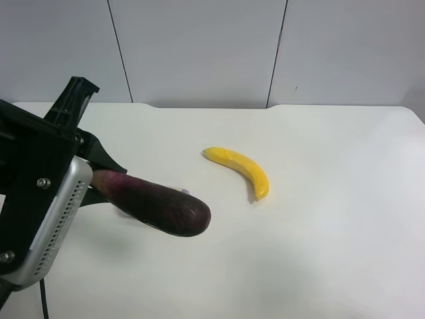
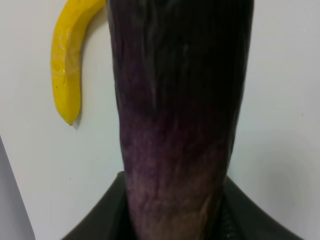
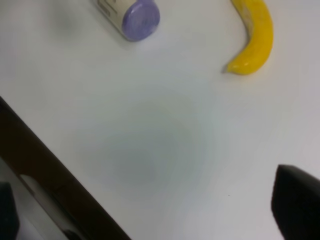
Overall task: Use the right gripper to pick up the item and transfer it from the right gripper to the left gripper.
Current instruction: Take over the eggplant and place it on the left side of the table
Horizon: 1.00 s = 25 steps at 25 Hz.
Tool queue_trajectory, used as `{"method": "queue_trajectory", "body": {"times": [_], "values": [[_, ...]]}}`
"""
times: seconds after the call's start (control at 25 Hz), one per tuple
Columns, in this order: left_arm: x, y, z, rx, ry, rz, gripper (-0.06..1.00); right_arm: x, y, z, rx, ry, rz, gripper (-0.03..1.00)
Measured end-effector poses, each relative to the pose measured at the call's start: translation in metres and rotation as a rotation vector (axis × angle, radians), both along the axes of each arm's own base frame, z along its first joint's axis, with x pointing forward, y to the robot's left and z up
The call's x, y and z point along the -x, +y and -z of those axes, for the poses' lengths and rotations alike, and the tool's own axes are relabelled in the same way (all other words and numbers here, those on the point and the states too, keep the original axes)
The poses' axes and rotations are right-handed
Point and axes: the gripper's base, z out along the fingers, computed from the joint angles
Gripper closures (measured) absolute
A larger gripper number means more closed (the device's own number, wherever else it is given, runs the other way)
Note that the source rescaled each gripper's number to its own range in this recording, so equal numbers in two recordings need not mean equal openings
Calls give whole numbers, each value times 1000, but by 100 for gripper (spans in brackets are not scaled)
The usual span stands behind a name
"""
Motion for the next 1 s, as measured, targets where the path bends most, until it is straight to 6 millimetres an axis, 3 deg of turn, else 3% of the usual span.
{"method": "queue_trajectory", "body": {"times": [0.44,0.84,1.0], "values": [[0,0,0,0,0,0,92,0,-1,0,-4,-5,39,-3],[0,0,0,1,1,0,92,18,-14,-1,-88,-149,429,-3],[0,0,0,4,4,-6,92,18,-14,-1,-87,-161,508,-3]]}}
